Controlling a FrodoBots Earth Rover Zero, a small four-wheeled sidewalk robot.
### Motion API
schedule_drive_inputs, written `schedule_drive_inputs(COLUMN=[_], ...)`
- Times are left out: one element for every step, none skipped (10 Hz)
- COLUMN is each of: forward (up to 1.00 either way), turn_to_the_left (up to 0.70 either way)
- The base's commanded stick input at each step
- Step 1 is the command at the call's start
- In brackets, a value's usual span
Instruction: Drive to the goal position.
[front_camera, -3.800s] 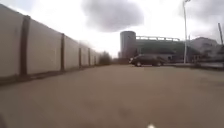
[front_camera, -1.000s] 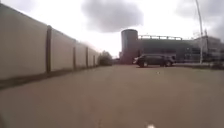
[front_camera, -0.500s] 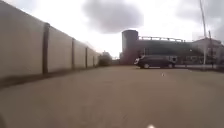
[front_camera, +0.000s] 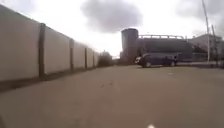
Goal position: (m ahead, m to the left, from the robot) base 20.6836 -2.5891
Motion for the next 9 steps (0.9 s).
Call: schedule_drive_inputs(forward=[0.70,0.70,0.70,0.70,0.70,0.70,0.70,0.70,0.70], turn_to_the_left=[0.00,0.00,0.00,0.00,0.00,0.00,0.00,0.00,0.00])
